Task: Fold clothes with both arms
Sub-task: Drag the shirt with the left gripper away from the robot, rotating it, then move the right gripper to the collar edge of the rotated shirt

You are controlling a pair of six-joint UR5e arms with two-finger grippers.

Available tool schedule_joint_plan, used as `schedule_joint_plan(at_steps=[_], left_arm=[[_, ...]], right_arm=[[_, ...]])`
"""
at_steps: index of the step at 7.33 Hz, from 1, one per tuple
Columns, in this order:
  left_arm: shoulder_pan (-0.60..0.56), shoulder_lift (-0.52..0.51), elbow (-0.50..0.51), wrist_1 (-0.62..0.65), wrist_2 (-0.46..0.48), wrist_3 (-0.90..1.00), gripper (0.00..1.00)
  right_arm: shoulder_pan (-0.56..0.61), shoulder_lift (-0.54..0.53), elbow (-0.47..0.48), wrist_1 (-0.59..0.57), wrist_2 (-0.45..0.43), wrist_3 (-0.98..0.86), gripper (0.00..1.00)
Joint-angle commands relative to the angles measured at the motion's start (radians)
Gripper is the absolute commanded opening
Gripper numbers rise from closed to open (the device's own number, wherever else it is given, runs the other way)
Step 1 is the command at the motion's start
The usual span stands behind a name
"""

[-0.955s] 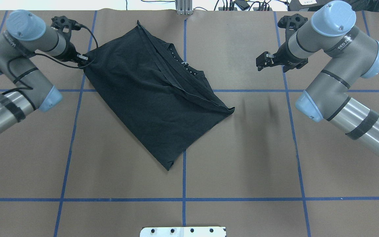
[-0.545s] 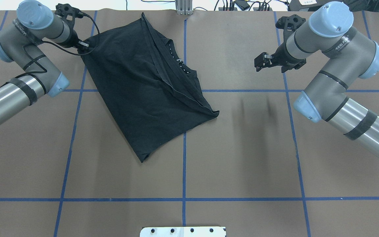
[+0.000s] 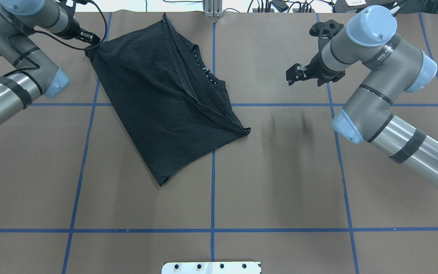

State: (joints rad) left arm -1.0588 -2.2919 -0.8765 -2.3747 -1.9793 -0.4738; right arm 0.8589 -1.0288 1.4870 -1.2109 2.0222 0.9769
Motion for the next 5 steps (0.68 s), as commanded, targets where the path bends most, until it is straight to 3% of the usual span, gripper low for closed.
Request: schedule_joint_plan(at_steps=[1,3,5], left_arm=[[-0.039,0.092,-0.082,-0.009,-0.099,0.060,1.00],[-0.035,0.156,-0.162,-0.011,-0.099,0.046,1.00],[-0.032,0.160,-0.165,-0.009,-0.098,0.041,1.00]], right_arm=[[-0.056,0.163,-0.148,0.005,-0.059,0.044,1.00],[-0.102,0.290,-0.272,0.007,-0.112,0.092,1.00],[-0.153,0.351,-0.338,0.031,-0.158,0.144,1.00]])
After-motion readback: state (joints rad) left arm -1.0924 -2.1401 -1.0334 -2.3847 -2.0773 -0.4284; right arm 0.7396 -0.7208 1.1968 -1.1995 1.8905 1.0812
